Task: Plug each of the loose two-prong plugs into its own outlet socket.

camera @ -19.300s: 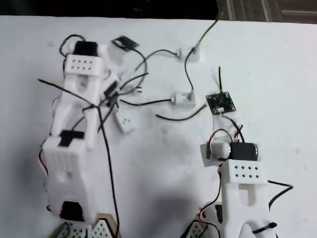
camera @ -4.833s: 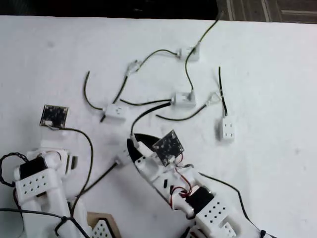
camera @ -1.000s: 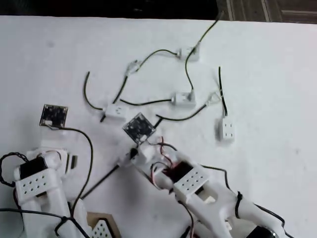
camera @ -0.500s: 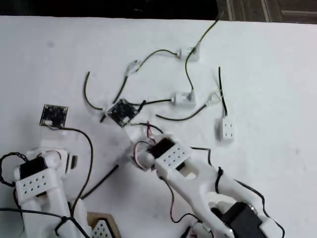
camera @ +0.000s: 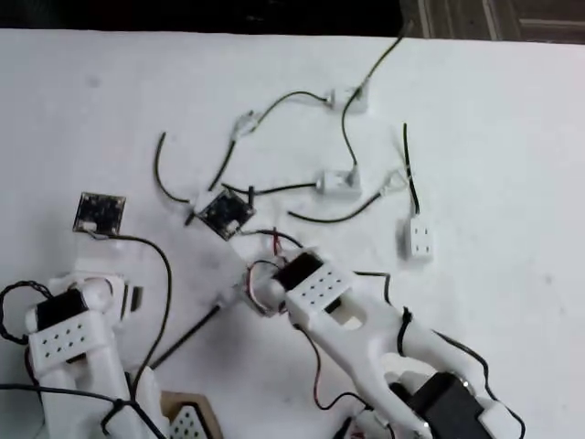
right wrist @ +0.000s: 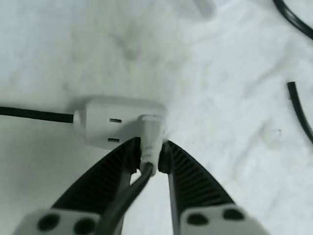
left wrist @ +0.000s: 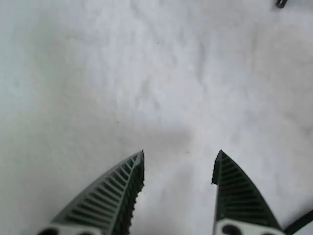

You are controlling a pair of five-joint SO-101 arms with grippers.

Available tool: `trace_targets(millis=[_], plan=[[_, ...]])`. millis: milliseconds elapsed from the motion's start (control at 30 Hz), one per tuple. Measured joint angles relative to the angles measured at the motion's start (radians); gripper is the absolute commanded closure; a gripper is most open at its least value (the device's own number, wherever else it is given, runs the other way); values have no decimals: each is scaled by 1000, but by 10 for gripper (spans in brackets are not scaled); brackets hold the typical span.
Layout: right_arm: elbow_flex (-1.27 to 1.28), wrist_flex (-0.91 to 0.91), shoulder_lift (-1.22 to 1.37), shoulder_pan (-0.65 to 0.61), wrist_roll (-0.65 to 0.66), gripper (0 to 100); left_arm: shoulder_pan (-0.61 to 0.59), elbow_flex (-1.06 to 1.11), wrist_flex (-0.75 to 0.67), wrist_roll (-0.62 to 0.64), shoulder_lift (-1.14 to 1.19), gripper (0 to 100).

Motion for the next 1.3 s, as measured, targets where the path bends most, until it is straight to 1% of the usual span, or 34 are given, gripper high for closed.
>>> trace_targets(millis=[133, 300, 400, 500, 633, 833, 933, 1300], plan=[[2, -5, 3, 0, 0, 982, 0, 0, 0, 0, 0, 762], [14, -101, 5, 0, 2, 982, 0, 0, 0, 0, 0, 762], [15, -144, -44, 3, -20, 982, 0, 0, 0, 0, 0, 762], [6, -138, -117, 38, -41, 982, 0, 0, 0, 0, 0, 762], [-83, -83, -199, 97, -46, 982, 0, 0, 0, 0, 0, 762], [-287, -44, -201, 187, -46, 982, 0, 0, 0, 0, 0, 762], [-427, -37, -120, 261, -32, 982, 0, 0, 0, 0, 0, 762], [-951, -31, 364, 497, -15, 982, 0, 0, 0, 0, 0, 762]])
